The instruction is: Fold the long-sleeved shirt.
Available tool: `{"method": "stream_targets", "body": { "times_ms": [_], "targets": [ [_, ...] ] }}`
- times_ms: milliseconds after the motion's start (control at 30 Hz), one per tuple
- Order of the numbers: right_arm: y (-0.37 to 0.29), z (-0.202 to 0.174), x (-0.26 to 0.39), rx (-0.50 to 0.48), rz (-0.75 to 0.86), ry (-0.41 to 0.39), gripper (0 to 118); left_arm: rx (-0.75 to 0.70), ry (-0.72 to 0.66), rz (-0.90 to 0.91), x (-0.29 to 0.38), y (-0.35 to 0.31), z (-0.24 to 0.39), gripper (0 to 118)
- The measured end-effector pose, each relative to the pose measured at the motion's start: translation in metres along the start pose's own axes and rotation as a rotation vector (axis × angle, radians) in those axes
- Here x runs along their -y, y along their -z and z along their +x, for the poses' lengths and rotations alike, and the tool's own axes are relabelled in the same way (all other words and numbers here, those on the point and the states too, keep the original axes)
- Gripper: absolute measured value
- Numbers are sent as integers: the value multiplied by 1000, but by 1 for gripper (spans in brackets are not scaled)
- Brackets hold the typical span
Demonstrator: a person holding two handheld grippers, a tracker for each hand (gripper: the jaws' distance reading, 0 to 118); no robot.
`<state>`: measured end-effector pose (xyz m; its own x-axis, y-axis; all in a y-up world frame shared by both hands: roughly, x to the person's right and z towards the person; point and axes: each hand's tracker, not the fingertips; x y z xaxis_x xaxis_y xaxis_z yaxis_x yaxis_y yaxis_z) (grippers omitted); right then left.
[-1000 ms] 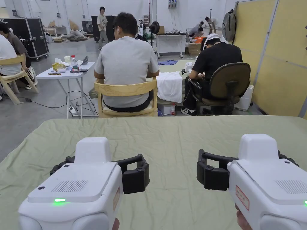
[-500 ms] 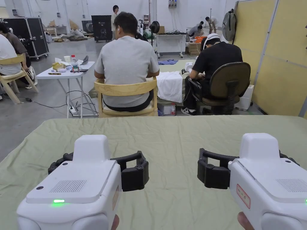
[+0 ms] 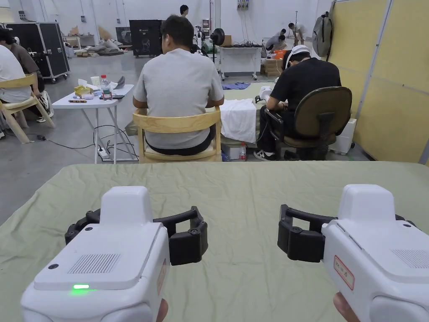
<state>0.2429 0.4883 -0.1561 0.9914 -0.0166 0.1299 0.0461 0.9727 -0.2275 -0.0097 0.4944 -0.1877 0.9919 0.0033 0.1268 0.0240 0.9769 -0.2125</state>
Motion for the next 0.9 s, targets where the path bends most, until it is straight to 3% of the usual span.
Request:
{"method": "stream_targets", "body": {
  "times_ms": [900],
  "targets": [
    [0, 1, -1, -13, -1, 16, 118, 29, -14, -2, -1, 0, 2, 118]
  ]
}}
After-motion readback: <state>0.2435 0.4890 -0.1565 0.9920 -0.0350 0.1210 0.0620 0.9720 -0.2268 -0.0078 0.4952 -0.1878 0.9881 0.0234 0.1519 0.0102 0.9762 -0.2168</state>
